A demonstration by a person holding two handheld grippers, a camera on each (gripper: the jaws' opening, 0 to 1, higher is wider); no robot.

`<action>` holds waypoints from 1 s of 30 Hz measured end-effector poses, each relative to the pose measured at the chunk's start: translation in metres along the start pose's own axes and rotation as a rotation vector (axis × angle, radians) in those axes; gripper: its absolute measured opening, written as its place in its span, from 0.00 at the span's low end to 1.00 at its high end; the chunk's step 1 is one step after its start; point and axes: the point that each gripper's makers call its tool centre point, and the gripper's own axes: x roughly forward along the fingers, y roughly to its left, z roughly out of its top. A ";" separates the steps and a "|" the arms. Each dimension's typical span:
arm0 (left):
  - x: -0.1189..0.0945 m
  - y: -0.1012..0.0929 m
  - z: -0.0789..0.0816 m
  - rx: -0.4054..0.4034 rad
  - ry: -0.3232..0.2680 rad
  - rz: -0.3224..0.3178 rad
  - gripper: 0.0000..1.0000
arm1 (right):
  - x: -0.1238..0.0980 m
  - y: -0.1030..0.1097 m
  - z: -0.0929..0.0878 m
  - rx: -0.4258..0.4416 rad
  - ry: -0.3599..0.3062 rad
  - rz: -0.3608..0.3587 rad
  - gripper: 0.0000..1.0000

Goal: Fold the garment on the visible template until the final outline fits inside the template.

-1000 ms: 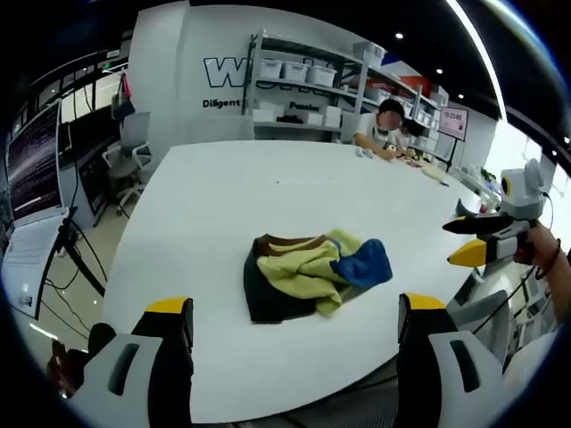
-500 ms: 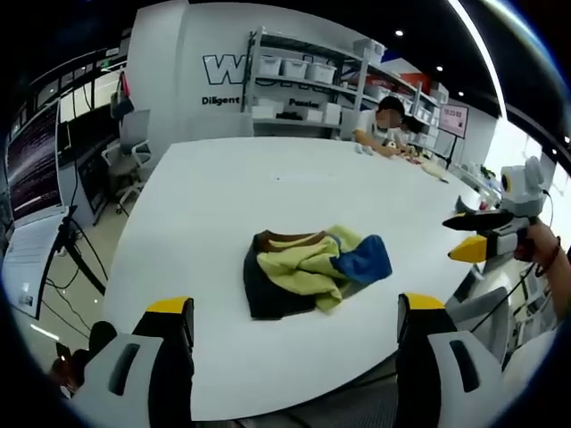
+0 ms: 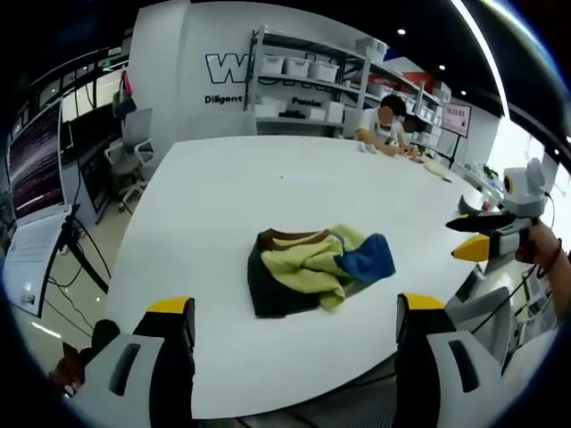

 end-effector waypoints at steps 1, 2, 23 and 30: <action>0.000 0.000 0.000 0.000 0.000 0.000 0.92 | 0.000 0.000 0.000 0.002 0.001 0.000 0.92; 0.000 0.000 0.000 0.000 0.001 -0.002 0.92 | 0.000 0.000 -0.001 0.006 0.001 -0.001 0.92; 0.003 0.001 -0.007 -0.002 0.024 -0.009 0.92 | 0.003 -0.003 -0.008 0.007 0.018 -0.005 0.90; 0.004 0.003 -0.008 -0.005 0.030 -0.004 0.91 | 0.004 -0.006 -0.009 0.009 0.017 -0.008 0.88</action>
